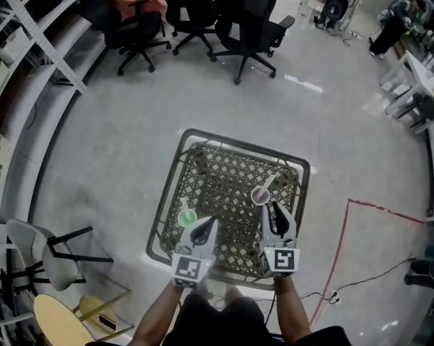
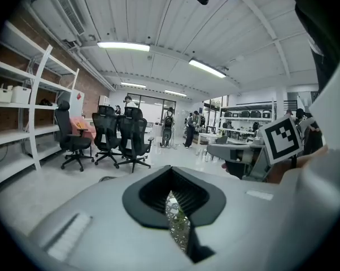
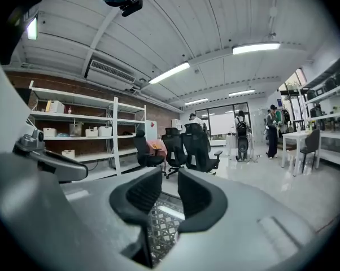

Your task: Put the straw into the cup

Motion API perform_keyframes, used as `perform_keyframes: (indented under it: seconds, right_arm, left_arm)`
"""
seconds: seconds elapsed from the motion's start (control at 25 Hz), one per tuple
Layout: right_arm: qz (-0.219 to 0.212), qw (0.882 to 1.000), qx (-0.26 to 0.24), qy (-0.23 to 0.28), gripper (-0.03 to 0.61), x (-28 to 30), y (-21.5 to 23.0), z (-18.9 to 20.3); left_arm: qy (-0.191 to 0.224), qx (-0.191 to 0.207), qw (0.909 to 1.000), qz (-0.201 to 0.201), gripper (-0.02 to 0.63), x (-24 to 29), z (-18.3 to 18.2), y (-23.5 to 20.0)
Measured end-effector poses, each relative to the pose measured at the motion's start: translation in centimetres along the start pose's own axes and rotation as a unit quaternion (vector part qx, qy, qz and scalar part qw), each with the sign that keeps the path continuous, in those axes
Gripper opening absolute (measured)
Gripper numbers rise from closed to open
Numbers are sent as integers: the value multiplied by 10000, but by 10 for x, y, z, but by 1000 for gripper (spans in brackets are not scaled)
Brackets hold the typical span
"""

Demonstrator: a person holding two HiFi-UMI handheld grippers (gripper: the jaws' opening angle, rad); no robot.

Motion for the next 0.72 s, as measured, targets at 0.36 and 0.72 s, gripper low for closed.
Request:
perform_keyframes:
  seconds: [0.36,0.72]
  right_arm:
    - [-29,9999,-109,17,25,-56,-43,-45]
    - [-144,9996,-218,89,3,-87,-79,-70]
  left_arm:
    - [351,40,9993,-90,6,-60,-42,0]
    - [652,43,9975,-268,6,-106,-73,-10]
Point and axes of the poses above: the fingertips, and each gripper's own axes: x forward along the fingers, y to its right, z out of its underside, the point moved 4 cm from there along -x, backward along the fingers, and after that the axes turned 12 degrees about -z, right-handed, at the moved point
